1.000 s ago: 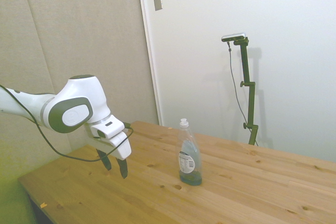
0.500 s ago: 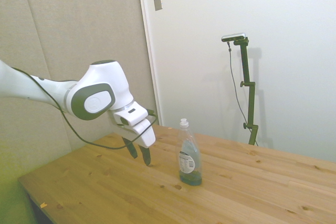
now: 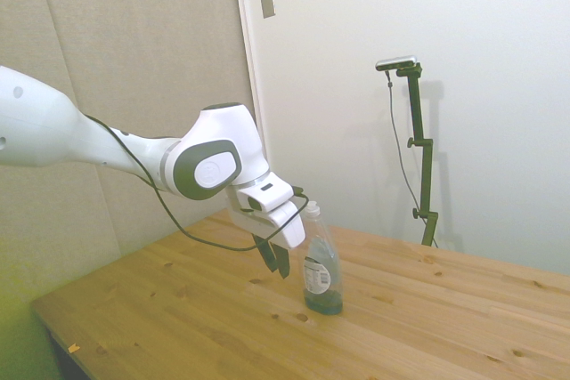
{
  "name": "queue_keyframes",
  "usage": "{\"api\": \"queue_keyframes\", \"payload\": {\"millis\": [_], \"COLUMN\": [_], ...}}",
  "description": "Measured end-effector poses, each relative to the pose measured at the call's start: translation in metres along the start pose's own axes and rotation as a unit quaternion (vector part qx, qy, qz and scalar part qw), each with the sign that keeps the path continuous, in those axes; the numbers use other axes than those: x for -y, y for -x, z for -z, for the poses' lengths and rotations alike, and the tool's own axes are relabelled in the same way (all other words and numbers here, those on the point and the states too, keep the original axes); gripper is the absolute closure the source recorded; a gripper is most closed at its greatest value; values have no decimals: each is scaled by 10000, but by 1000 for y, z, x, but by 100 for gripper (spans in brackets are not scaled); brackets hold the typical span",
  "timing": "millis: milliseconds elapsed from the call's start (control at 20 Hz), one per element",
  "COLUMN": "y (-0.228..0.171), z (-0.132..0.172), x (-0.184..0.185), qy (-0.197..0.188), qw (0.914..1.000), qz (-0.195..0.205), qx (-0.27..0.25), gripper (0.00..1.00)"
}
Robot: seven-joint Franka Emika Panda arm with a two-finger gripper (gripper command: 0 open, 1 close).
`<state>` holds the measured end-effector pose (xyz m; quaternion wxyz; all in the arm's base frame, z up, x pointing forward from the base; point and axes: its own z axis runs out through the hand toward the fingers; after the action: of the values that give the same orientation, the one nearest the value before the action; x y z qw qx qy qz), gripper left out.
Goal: Knock down the dish soap
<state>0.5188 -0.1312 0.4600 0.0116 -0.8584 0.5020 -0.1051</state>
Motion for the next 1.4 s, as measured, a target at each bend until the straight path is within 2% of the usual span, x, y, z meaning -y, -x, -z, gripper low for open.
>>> {"api": "queue_keyframes", "payload": {"millis": [450,850,1400], "y": [-45,-70,-108], "z": [-1,5,-28], "x": [12,72,135], "qy": [-30,-307,-638], "qw": [9992,9961,9866], "qz": [-345,-730,-1316], "qx": [-182,-396,-725], "gripper": [100,100,100]}}
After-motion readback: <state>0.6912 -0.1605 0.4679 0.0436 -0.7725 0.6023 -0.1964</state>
